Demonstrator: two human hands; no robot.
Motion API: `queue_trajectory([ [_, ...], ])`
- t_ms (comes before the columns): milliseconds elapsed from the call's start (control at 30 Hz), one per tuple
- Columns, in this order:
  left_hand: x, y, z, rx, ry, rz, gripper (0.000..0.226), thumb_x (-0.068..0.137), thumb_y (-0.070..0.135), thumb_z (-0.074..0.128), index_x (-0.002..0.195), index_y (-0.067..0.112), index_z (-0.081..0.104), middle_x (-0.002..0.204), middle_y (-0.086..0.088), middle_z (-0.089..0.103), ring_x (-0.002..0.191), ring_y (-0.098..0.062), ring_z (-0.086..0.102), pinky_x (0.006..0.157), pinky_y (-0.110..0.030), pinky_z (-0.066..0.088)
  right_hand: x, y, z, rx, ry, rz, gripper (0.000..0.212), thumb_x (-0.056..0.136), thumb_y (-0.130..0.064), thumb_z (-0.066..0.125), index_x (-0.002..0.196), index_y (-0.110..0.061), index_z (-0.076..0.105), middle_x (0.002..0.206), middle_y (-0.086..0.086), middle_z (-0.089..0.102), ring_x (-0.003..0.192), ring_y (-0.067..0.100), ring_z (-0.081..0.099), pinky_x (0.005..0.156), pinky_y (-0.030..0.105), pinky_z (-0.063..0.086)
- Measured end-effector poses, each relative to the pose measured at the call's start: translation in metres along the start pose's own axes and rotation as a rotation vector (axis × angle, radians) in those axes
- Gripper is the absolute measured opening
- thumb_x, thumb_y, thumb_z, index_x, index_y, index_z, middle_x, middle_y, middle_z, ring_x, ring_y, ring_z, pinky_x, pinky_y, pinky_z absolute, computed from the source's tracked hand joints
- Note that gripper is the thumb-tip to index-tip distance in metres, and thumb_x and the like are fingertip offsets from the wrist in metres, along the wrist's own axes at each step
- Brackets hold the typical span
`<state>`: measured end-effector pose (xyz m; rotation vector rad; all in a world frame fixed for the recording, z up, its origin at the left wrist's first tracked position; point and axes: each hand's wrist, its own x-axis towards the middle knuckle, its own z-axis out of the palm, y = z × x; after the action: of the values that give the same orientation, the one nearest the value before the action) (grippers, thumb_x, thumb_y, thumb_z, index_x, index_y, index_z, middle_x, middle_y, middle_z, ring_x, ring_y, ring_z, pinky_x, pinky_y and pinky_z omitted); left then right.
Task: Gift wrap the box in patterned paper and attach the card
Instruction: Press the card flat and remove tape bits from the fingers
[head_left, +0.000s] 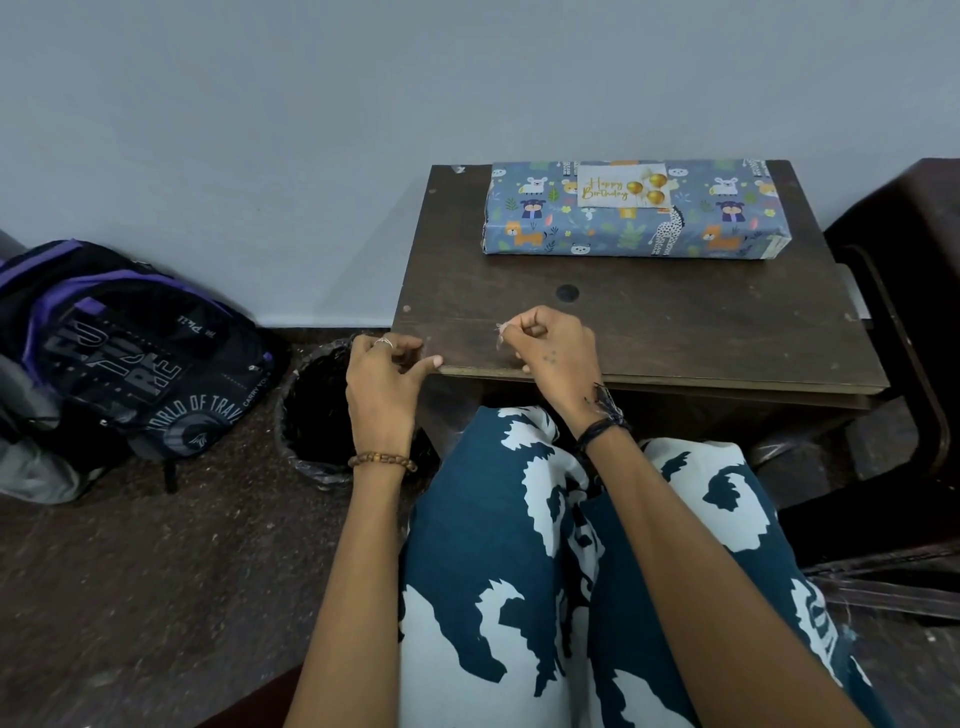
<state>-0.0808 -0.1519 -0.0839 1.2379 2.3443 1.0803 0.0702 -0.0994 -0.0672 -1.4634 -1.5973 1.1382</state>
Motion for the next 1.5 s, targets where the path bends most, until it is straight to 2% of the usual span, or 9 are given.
queue_trajectory([
  [167,0.001,0.0,0.004,-0.037,0.056,-0.072,0.01,0.08,0.013,0.07,0.087,0.008,0.065,0.098,-0.005,0.054,0.078,-0.011,0.054,0.078,-0.021,0.044,0.0,0.0,0.0,0.008,-0.003,0.012,0.021,0.082,-0.022,0.064,0.062,-0.025,0.062,0.063,-0.01,0.064,0.074,0.017,0.066,0.071,0.044,0.057],
  [367,-0.002,0.0,0.007,-0.002,0.103,-0.057,0.01,0.088,0.01,0.058,0.094,0.006,0.065,0.106,-0.009,0.055,0.087,-0.016,0.055,0.072,-0.01,0.031,0.0,0.0,0.0,0.001,-0.002,0.005,0.016,0.081,-0.019,0.063,0.065,-0.022,0.065,0.062,-0.011,0.064,0.068,0.014,0.065,0.071,0.042,0.057],
  [500,-0.001,0.007,0.013,-0.031,0.053,-0.135,0.033,0.084,0.029,0.066,0.103,0.004,0.056,0.11,-0.006,0.044,0.082,-0.012,0.045,0.072,-0.017,0.032,0.001,0.001,0.001,-0.013,-0.001,-0.006,0.012,0.081,-0.02,0.063,0.071,-0.016,0.068,0.065,-0.007,0.067,0.066,0.011,0.062,0.071,0.039,0.057],
  [667,0.003,0.005,0.013,-0.038,0.012,-0.151,0.026,0.088,0.018,0.061,0.108,0.002,0.052,0.119,-0.012,0.043,0.091,-0.019,0.05,0.074,-0.018,0.034,0.001,0.002,0.002,-0.024,-0.002,-0.011,0.012,0.082,-0.021,0.063,0.071,-0.017,0.068,0.065,-0.009,0.066,0.067,0.012,0.063,0.07,0.039,0.057],
  [833,0.001,0.005,0.013,0.042,0.0,-0.072,0.019,0.093,0.011,0.051,0.11,0.002,0.051,0.121,-0.014,0.043,0.097,-0.025,0.053,0.076,-0.023,0.035,0.001,0.003,0.002,-0.021,-0.003,-0.011,0.012,0.082,-0.022,0.063,0.073,-0.016,0.068,0.067,-0.007,0.067,0.066,0.012,0.063,0.07,0.039,0.056],
  [967,-0.003,0.001,0.009,0.068,0.016,-0.016,0.021,0.093,0.002,0.041,0.11,0.004,0.053,0.119,-0.011,0.044,0.083,-0.015,0.048,0.072,-0.024,0.038,0.002,0.003,0.002,-0.016,0.004,-0.014,0.015,0.082,-0.023,0.063,0.073,-0.013,0.07,0.07,-0.002,0.069,0.072,0.015,0.066,0.072,0.043,0.056],
  [1067,-0.004,-0.006,0.005,-0.005,-0.011,0.024,0.018,0.092,0.006,0.051,0.108,0.005,0.058,0.113,-0.008,0.047,0.088,-0.012,0.052,0.079,-0.02,0.041,0.002,0.004,0.002,-0.017,0.004,-0.016,0.014,0.082,-0.022,0.063,0.073,-0.014,0.07,0.07,-0.003,0.069,0.072,0.015,0.066,0.072,0.043,0.056],
  [1200,-0.002,-0.011,0.003,-0.084,-0.067,0.065,0.025,0.079,0.008,0.072,0.103,0.004,0.066,0.101,-0.002,0.048,0.079,-0.009,0.056,0.081,-0.014,0.046,0.002,0.005,0.002,-0.024,-0.001,-0.013,0.014,0.081,-0.022,0.063,0.072,-0.015,0.07,0.069,-0.007,0.068,0.073,0.014,0.066,0.071,0.042,0.056],
  [1500,0.0,-0.024,0.001,-0.036,0.02,0.302,0.003,0.077,0.0,0.07,0.08,-0.001,0.07,0.086,-0.006,0.063,0.075,-0.012,0.058,0.07,-0.003,0.041,0.003,0.007,0.002,0.008,0.001,-0.013,0.014,0.08,-0.021,0.064,0.067,-0.018,0.068,0.068,-0.011,0.065,0.076,0.015,0.065,0.072,0.045,0.056],
])
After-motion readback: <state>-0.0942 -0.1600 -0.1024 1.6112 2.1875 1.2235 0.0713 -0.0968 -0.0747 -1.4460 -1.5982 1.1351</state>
